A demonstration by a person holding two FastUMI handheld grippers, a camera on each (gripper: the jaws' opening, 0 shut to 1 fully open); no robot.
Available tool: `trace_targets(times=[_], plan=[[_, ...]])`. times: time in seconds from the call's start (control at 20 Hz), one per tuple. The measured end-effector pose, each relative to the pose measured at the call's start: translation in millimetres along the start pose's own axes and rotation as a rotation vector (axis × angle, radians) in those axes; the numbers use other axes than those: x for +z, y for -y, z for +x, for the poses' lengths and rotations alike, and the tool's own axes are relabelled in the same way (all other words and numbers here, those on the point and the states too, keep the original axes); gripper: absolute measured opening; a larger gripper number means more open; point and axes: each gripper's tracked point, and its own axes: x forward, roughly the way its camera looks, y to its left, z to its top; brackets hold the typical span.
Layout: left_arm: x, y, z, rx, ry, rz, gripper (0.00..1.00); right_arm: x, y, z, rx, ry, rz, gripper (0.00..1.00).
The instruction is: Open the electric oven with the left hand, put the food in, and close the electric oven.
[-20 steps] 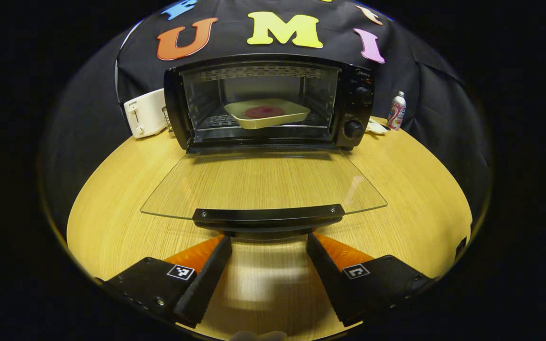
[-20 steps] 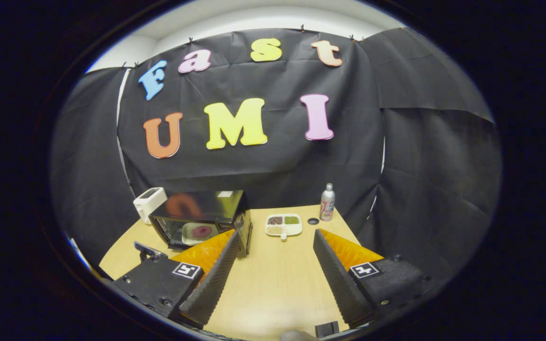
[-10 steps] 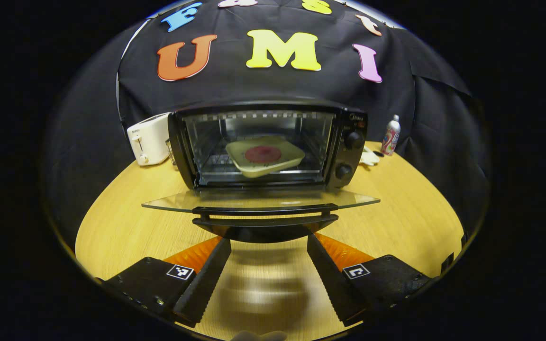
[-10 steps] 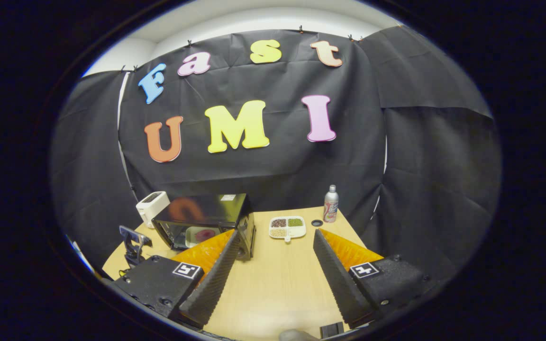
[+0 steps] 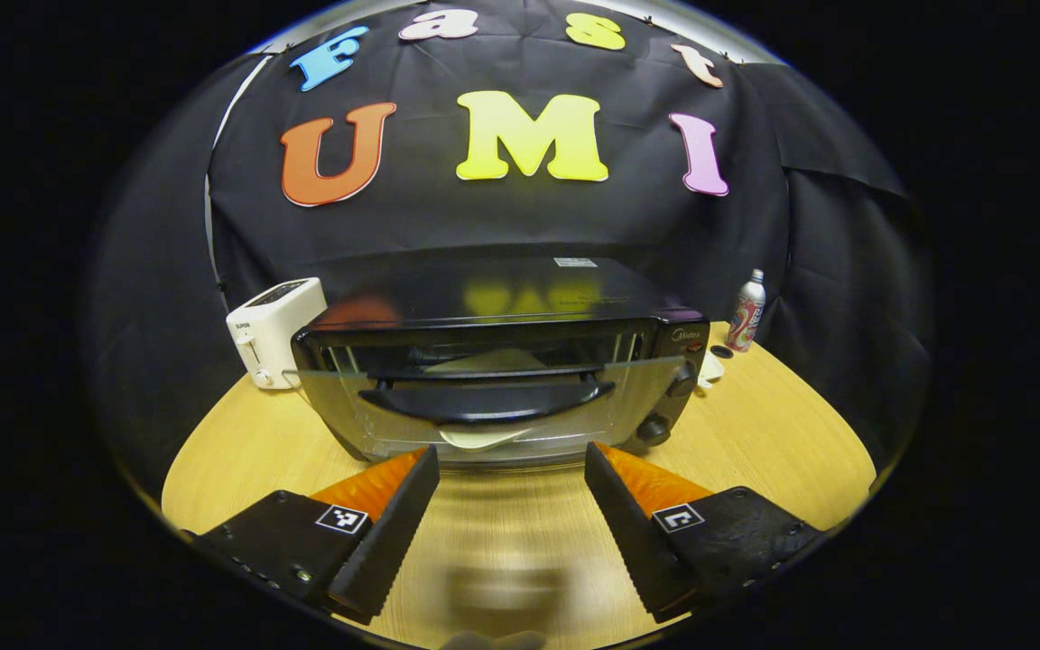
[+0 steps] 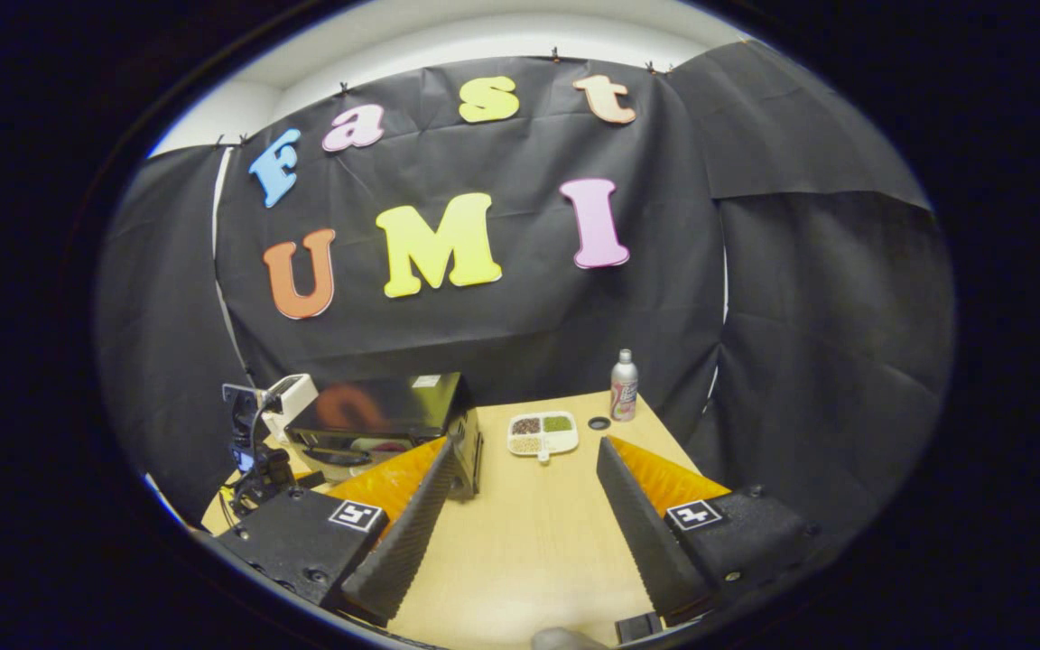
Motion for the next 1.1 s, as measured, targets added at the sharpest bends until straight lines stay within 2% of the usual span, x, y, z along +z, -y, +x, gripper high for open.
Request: trace_targets(times=[0.35, 0.4, 0.65, 0.8, 1.1], plan=[[-1.0, -1.6, -1.8, 0.002, -0.005, 0.008, 0.98, -2.7, -0.4, 1.8, -0.002, -0.006, 0.003, 0.96], [-0.9, -0.4, -3.3, 0.000, -0.002, 0.007, 0.98, -3.1, -1.7, 1.9, 0.001, -0.007, 0.002, 0.99], [6.6, 4.5, -13.0, -0.003, 0.012, 0.001, 0.98, -2.6, -8.2, 1.8, 0.012, -0.002, 0.000, 0.99], [17.7, 4.6, -23.5, -0.008, 0.037, 0.008, 0.98, -3.8, -12.9, 0.7, 0.020, -0.003, 0.009, 0.96], [57.0, 8.3, -61.0, -0.025, 0.104, -0.039, 0.98, 3.4, -15.6, -3.2, 0.022, 0.020, -0.038, 0.99]])
